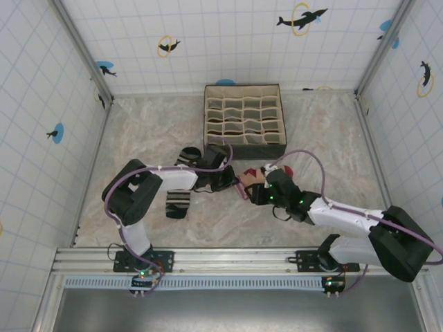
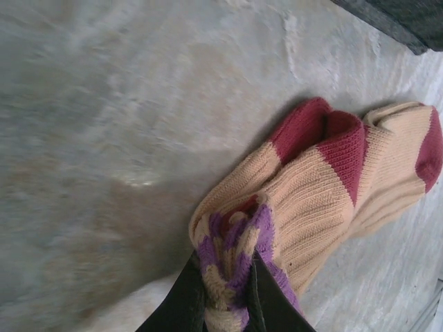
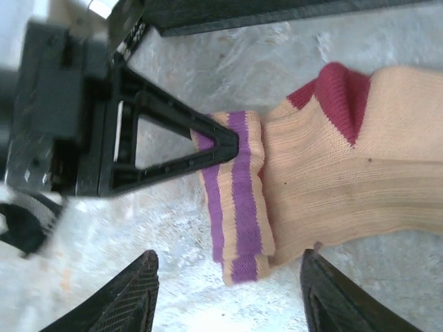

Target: Roll the socks

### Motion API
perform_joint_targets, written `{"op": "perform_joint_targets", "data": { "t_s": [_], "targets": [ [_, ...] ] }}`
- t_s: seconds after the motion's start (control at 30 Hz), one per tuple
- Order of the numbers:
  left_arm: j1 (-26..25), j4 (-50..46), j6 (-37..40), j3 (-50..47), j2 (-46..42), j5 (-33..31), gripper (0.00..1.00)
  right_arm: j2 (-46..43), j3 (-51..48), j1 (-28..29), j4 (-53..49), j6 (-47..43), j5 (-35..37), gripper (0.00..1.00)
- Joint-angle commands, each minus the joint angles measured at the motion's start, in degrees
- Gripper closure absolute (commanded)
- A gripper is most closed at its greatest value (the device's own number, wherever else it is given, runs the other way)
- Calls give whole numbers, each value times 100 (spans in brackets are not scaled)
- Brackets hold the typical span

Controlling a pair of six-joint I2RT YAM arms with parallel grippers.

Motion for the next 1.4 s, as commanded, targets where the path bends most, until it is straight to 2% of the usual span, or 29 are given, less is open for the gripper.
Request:
{"op": "perform_joint_targets", "data": {
  "t_s": [0.0,0.27,0.4,0.6,0.9,1.0,1.17,1.2,1.3,1.37],
  "targets": [
    [42,-699,96,-55,-171,-151,100,118,342,571,-1097,-1100,1733,40],
    [82,-897,41,-25,-225,71,100,1309,1031,2286,-1052,-2191,4102,40],
    [91,-1004,85,24,-221,161,100,2045,1442,2712,-1035,-2548,4788,40],
    [109,-1076,117,16,-225,244,100,2880,1774,2789,-1005,-2656,4970,41],
    [125,-1131,163,24,-208,312,100,3557,1836,2716,-872,-2755,5172,50],
    [125,-1130,169,50,-199,320,100,3614,1780,2612,-837,-2646,5091,57],
    [126,-1093,198,25,-248,263,100,3448,1482,2447,-666,-2391,4632,80],
    [126,-1077,198,8,-276,237,98,3403,1413,2423,-642,-2349,4538,85],
    [143,-946,200,-26,-351,263,80,3259,1187,2306,-566,-2096,4216,98],
    [146,-807,231,-7,-390,338,64,3131,1008,2248,-467,-1961,3991,100]
  ]
}}
